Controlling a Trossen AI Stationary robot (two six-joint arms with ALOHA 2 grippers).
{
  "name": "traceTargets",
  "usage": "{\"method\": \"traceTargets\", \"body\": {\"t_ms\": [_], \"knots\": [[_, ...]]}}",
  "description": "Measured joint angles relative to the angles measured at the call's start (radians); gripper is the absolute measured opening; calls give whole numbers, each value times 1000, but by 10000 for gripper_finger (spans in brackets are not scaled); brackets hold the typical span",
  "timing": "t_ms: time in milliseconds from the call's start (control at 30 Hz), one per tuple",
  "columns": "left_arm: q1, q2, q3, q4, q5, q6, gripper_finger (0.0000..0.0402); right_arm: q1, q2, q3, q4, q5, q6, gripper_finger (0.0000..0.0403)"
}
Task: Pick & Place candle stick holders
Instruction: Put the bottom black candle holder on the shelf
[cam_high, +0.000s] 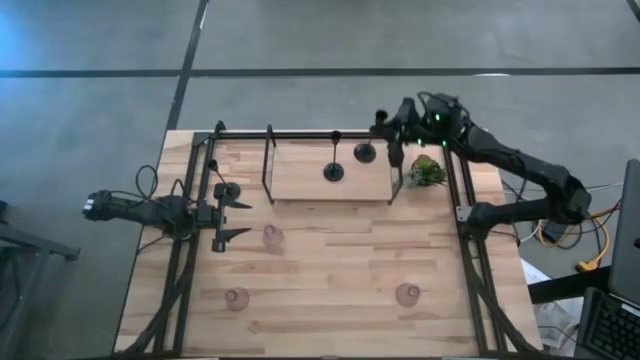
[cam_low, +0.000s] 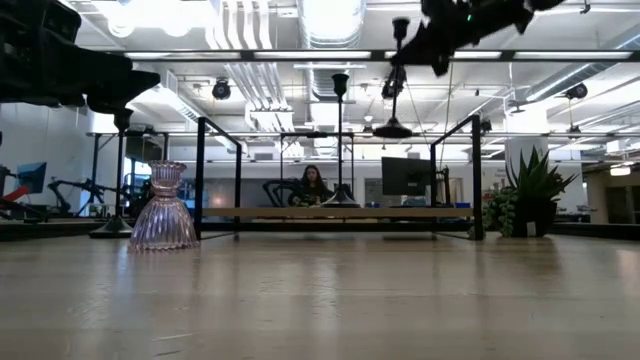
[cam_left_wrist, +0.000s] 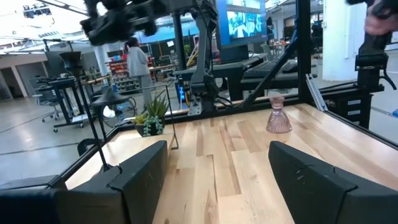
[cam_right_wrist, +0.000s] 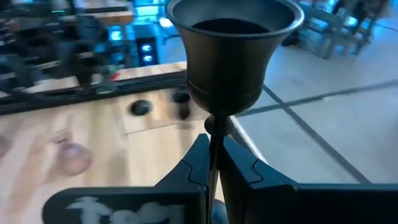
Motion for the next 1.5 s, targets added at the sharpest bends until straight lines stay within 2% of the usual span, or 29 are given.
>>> {"method": "traceTargets", "body": {"t_ms": [133, 233, 433, 633, 1100, 1367, 1500], "knots": [[0, 0, 0, 0, 0, 0, 285, -59, 80, 7, 33, -40, -28, 9], [0, 0, 0, 0, 0, 0, 284, -70, 149, 17, 69, -75, -42, 9], [0, 0, 0, 0, 0, 0, 285, -94, 283, 53, 130, -77, -59, 9], [0, 0, 0, 0, 0, 0, 284, -114, 366, 62, 195, -121, -41, 8], [0, 0, 0, 0, 0, 0, 284, -115, 414, 19, 261, -121, -77, 8], [0, 0, 0, 0, 0, 0, 284, -117, 414, -63, 410, -118, -46, 8], [0, 0, 0, 0, 0, 0, 284, -117, 413, -74, 410, -118, -36, 8]]}}
